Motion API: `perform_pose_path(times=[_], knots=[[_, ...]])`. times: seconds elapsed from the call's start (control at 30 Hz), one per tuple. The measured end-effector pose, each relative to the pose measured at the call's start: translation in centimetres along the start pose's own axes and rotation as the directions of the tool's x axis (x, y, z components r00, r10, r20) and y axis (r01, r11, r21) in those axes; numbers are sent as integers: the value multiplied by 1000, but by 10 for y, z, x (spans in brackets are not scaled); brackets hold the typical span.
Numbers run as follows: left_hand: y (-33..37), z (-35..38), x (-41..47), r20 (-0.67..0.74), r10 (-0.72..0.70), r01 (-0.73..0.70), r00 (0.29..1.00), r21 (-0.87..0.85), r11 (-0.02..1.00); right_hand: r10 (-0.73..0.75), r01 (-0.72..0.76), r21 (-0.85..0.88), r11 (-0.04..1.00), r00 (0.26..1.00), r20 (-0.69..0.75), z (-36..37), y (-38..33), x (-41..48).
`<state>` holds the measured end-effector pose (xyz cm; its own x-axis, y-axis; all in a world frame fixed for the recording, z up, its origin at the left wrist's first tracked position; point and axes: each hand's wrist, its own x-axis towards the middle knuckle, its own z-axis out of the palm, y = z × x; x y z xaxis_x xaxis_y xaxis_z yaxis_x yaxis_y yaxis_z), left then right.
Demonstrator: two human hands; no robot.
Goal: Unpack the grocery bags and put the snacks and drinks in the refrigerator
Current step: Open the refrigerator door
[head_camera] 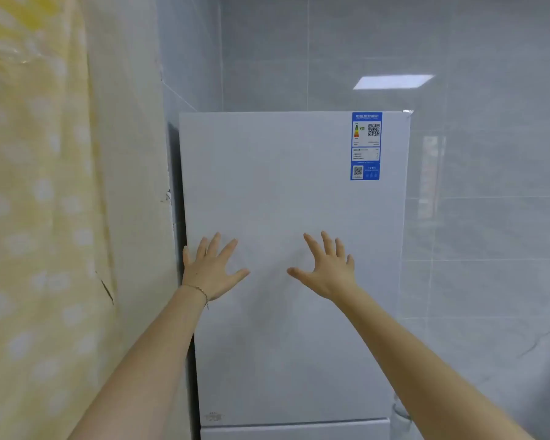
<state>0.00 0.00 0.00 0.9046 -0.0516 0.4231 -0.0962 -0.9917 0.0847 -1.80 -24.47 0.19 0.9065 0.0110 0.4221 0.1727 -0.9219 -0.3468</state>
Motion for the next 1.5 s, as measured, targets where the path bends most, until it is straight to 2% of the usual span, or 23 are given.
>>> perform_pose_path(times=[0.1, 0.2, 0.27, 0.33, 0.37, 0.47, 0.6, 0.67, 0.87, 1.13, 1.2, 1.37, 1.5], knots=[[-8, 11, -2, -33, -13, 12, 999, -30, 999, -14, 14, -18, 1000, 1000, 4, 11, -5, -3], [-17, 27, -5, -119, -86, 58, 989, -221, 973, -28, 28, 1, 1000, 1000, -9, 25, -6, -4], [-21, 39, -5, -157, -160, 81, 974, -420, 904, -40, 40, 5, 999, 999, -24, 33, -7, -3], [-24, 53, -3, -168, -220, 73, 961, -613, 786, -52, 53, 15, 998, 998, -22, 41, -10, -4], [-25, 58, -3, -174, -236, 65, 956, -658, 750, -60, 60, 13, 998, 998, -24, 44, -12, -4], [-28, 72, 2, -215, -274, 55, 938, -685, 727, -72, 72, -5, 997, 997, -34, 52, -16, -5], [-37, 80, 14, -152, -374, 82, 915, -836, 543, -67, 66, -22, 998, 997, -48, 55, -18, -8], [-43, 84, 19, -129, -361, 83, 924, -853, 516, -55, 55, -17, 998, 997, -50, 55, -16, -11], [-52, 91, 28, -182, -397, 52, 900, -857, 512, -21, 21, 13, 1000, 999, -45, 53, -18, -24], [-55, 93, 24, -190, -424, 38, 886, -879, 475, -48, 50, 69, 996, 998, -28, 53, -41, -53], [-49, 90, 14, -205, -460, 44, 864, -879, 474, -61, 62, 79, 995, 998, -22, 52, -46, -59], [-28, 74, -40, -291, -547, 87, 784, -822, 562, -94, 97, 169, 981, 995, -23, 45, -63, -73], [-14, 61, -87, -337, -558, 26, 758, -840, 543, -162, 172, 258, 951, 985, -60, 37, -78, -100]])
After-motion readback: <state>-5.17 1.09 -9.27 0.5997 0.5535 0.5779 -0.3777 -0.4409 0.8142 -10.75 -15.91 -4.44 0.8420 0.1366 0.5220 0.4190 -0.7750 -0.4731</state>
